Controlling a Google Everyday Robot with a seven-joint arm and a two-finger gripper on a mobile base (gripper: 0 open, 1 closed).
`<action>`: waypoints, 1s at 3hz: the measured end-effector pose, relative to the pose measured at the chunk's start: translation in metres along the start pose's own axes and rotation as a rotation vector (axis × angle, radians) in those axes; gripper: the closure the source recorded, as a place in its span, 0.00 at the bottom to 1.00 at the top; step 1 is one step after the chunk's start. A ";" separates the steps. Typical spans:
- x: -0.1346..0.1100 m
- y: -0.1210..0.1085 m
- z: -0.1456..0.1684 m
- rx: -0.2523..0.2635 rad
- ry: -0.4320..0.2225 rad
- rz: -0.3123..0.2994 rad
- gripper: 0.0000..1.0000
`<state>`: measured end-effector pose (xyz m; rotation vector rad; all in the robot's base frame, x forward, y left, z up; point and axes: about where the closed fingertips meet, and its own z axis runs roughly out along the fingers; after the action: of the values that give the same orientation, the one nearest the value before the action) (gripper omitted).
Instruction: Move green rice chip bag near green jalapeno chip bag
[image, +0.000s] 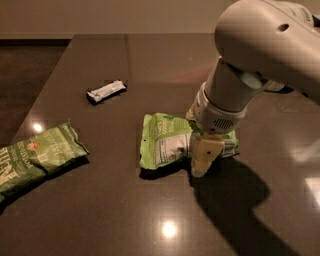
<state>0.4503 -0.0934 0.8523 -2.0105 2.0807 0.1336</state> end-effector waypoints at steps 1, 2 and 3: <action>-0.008 -0.005 -0.007 0.035 -0.005 -0.014 0.41; -0.026 -0.001 -0.024 0.059 -0.037 -0.047 0.64; -0.060 0.014 -0.043 0.057 -0.107 -0.104 0.87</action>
Offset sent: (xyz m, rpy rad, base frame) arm -0.0100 0.0369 0.0541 0.0721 -0.1019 0.0708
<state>0.4327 -0.0448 0.9065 -2.0261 1.8903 0.1579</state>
